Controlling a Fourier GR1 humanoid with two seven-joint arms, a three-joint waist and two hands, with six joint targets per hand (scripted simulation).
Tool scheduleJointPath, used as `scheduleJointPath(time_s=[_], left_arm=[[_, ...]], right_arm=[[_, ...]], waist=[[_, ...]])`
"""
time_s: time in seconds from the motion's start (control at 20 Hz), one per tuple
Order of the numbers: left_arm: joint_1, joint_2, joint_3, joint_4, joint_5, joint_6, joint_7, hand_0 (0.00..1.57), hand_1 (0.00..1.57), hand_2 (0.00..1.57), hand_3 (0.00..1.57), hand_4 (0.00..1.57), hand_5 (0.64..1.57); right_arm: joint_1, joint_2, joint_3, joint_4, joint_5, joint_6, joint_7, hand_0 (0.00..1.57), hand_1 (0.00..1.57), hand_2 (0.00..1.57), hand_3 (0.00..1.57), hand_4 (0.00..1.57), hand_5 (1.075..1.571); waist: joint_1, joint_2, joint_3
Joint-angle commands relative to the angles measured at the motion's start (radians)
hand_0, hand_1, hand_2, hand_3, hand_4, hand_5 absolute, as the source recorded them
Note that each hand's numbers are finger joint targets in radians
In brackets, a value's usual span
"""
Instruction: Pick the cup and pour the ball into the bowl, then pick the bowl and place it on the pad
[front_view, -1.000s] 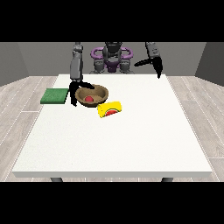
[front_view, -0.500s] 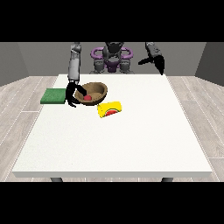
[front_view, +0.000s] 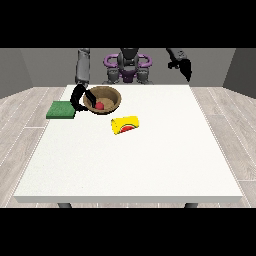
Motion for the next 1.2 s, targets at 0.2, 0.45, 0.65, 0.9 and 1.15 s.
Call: scheduleJointPath(time_s=[0.2,0.45,0.65,0.9,1.15], left_arm=[[0.037,0.053,0.099,0.128,0.039,-0.008,0.010,0.00,0.00,0.00,0.00,1.01,1.407],[0.076,0.074,0.120,0.132,0.029,-0.002,-0.049,0.00,0.00,0.00,0.00,1.00,1.418],[0.100,0.067,0.116,0.128,0.028,-0.022,-0.119,0.00,0.00,0.00,0.00,1.05,1.435],[0.050,0.181,0.210,0.058,0.138,-0.127,-0.047,0.00,0.00,0.00,0.00,1.29,1.510],[0.057,0.377,0.390,0.144,0.270,-0.277,-0.090,0.00,0.00,0.00,0.00,1.30,1.571]], right_arm=[[-0.110,-0.006,0.095,-0.097,0.059,0.064,0.321,1.57,1.57,1.57,0.78,0.82,1.568],[-0.060,-0.098,0.041,-0.139,0.001,0.181,0.323,1.57,1.57,1.57,0.73,0.78,1.571],[-0.045,-0.117,0.005,-0.187,-0.016,0.173,0.313,1.57,1.57,1.57,0.73,0.78,1.571],[0.033,-0.261,-0.075,-0.124,-0.044,0.245,0.131,1.57,1.57,1.57,0.00,0.89,1.571],[0.071,-0.297,-0.118,-0.122,-0.087,0.301,0.086,1.57,1.57,1.57,0.00,0.86,1.570]], waist=[[-0.157,-0.147,0.0091],[-0.188,-0.119,0.0093],[-0.160,-0.076,0.0095],[-0.112,0.001,0.0102],[-0.106,0.034,0.0096]])
